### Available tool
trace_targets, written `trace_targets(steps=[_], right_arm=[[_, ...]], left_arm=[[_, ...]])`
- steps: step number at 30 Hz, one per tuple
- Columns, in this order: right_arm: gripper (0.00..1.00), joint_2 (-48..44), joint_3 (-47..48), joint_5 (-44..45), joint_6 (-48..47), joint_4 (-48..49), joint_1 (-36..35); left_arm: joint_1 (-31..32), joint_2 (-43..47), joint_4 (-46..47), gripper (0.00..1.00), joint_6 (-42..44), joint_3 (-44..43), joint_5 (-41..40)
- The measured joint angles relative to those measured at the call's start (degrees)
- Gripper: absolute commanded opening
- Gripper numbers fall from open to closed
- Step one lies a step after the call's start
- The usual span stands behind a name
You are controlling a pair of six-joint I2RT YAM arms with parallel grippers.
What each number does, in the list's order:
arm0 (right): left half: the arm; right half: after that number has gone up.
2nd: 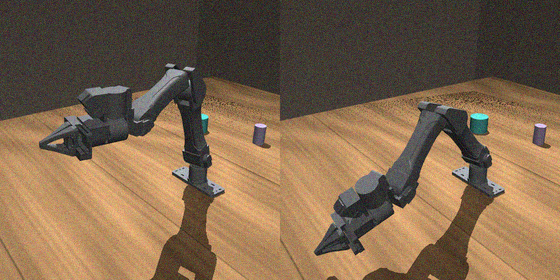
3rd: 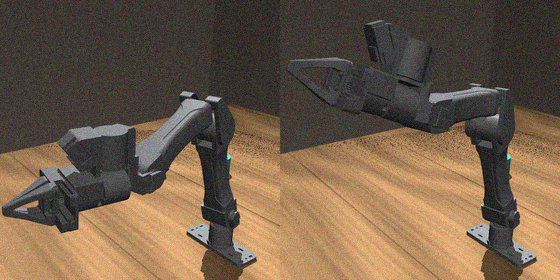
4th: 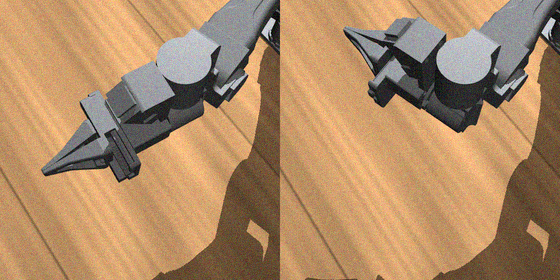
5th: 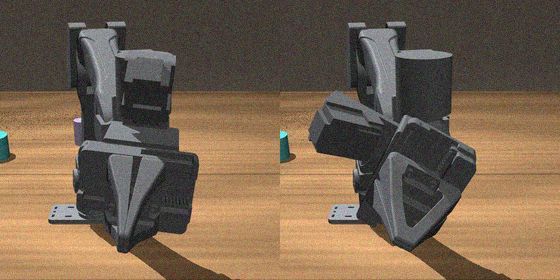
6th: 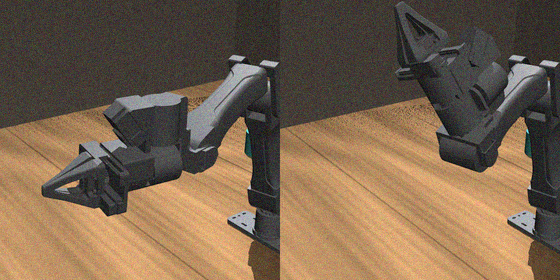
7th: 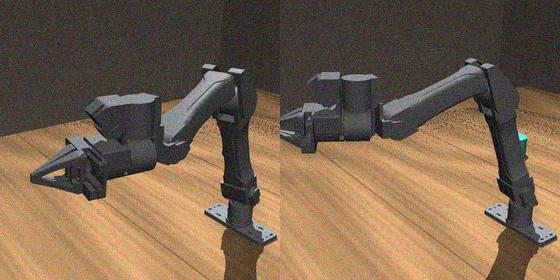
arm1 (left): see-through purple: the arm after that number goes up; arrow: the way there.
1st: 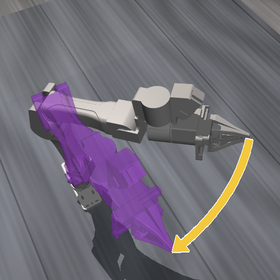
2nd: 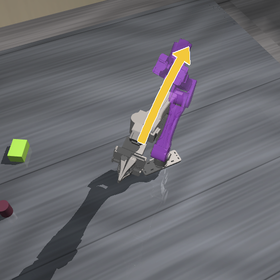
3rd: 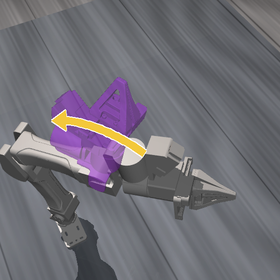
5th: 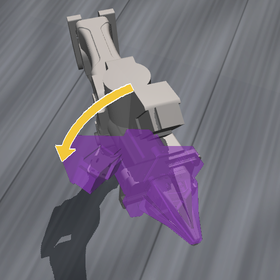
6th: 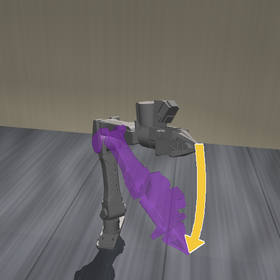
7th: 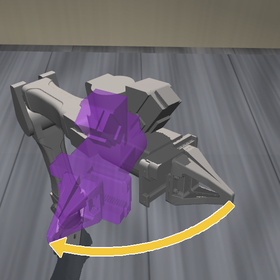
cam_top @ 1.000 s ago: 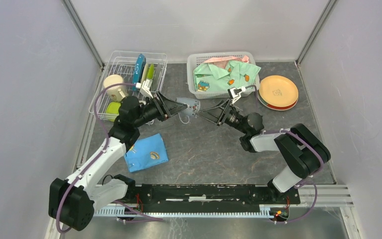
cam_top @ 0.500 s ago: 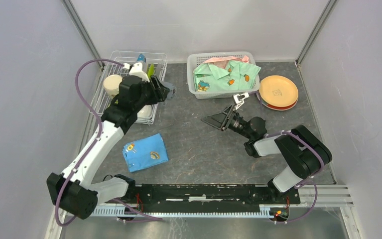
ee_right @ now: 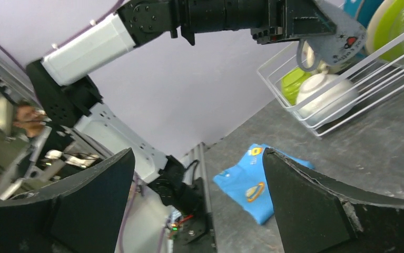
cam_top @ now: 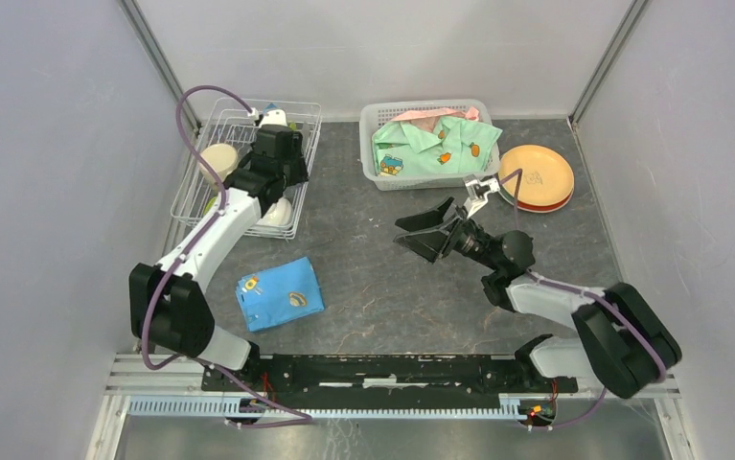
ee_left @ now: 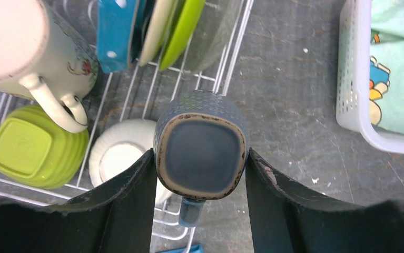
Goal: Load the mixed dishes into the dish rack
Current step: Turn the cup upside down in the dish rack.
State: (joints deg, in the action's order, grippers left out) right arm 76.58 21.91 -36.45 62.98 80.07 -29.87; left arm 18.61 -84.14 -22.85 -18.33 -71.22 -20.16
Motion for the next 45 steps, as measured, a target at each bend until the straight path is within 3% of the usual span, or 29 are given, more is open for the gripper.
trace_targets(steps=[5,16,39,45], right_arm=[[0.98,-8.2,0.02,0.98,-12.46,-14.38,0.0],[0.98,-10.93,0.37,1.53,-22.91,-28.68,0.02],[0.98,-15.04,0.39,3.13,-25.81,-32.28,0.04],[0.98,-15.08,0.39,3.37,-25.81,-32.74,0.04]], left_arm=[[-1.95,-1.25,0.17,0.02,1.14,-2.29,-1.05],[-5.62,-7.87,0.63,0.02,1.36,-3.52,-0.22],[-6.64,-17.33,5.68,0.02,-0.35,-3.5,2.34],[-6.64,-17.4,6.78,0.13,-3.58,-2.64,-0.02]])
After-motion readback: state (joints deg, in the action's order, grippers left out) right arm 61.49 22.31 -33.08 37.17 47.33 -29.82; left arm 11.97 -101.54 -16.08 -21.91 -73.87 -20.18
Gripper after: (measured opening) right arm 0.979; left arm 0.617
